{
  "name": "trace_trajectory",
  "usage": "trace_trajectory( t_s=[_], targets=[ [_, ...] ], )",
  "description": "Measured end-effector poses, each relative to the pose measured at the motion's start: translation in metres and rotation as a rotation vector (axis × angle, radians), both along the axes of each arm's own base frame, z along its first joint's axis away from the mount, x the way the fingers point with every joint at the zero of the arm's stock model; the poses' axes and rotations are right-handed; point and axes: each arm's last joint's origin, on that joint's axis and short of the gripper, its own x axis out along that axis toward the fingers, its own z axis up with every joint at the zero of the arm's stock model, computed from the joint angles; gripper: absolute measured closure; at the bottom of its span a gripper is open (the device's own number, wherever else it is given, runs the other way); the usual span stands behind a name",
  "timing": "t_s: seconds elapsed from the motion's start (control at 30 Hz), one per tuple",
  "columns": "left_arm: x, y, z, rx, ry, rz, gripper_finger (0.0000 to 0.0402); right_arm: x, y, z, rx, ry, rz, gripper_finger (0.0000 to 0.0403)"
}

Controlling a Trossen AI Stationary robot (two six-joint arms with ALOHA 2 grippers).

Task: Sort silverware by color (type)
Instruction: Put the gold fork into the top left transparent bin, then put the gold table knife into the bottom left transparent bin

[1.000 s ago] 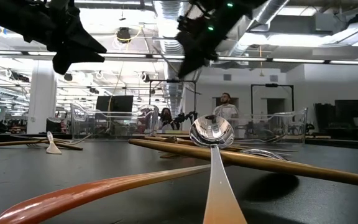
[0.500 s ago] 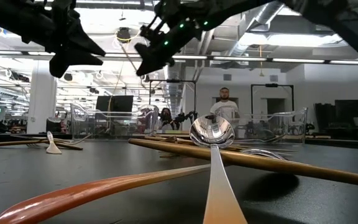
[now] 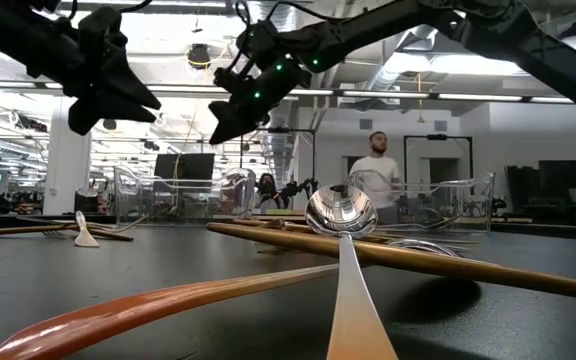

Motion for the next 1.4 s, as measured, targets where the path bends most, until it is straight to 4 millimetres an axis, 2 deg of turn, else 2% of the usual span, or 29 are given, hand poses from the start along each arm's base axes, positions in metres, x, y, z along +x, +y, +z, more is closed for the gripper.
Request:
trace_trajectory(
  t_s=[0.13, 0.27, 0.33, 0.43, 0.6, 0.7, 0.83, 0.97, 1.13, 1.27, 1.4],
  targets=[
    [0.000, 0.001, 0.000, 0.035, 0.013, 0.001, 0.0284, -0.004, 0.001, 0.005, 0.051, -0.003, -0.054, 0.0247],
    [0.000, 0.001, 0.000, 0.067, 0.028, -0.017, 0.0284, -0.015, 0.010, 0.016, 0.214, -0.002, -0.137, 0.0228],
    [0.000, 0.001, 0.000, 0.069, 0.029, -0.018, 0.0284, -0.021, 0.013, 0.026, 0.335, -0.038, -0.179, 0.0228],
    [0.000, 0.001, 0.000, 0.076, 0.032, -0.020, 0.0284, -0.027, 0.020, 0.040, 0.497, -0.077, -0.143, 0.0235],
    [0.000, 0.001, 0.000, 0.059, 0.031, -0.046, 0.0284, -0.037, 0.054, 0.061, 0.616, -0.035, -0.125, 0.0258],
    [0.001, -0.001, 0.000, -0.006, 0.015, -0.089, 0.0284, -0.040, 0.075, 0.053, 0.675, 0.078, -0.135, 0.0272],
    [0.001, -0.003, -0.001, -0.103, -0.006, -0.120, 0.0284, -0.030, 0.112, 0.035, 0.655, 0.195, -0.040, 0.0281],
    [0.001, -0.005, -0.001, -0.148, -0.010, -0.154, 0.0284, -0.026, 0.152, 0.036, 0.647, 0.222, 0.046, 0.0279],
    [0.001, -0.006, -0.002, -0.166, -0.009, -0.178, 0.0284, -0.029, 0.171, 0.032, 0.643, 0.265, -0.043, 0.0278],
    [0.001, -0.006, -0.001, -0.166, -0.011, -0.179, 0.0284, -0.044, 0.182, 0.023, 0.691, 0.423, -0.139, 0.0279],
    [0.002, -0.006, 0.000, -0.166, -0.028, -0.180, 0.0284, -0.054, 0.200, 0.000, 0.717, 0.549, -0.208, 0.0280]
  ],
)
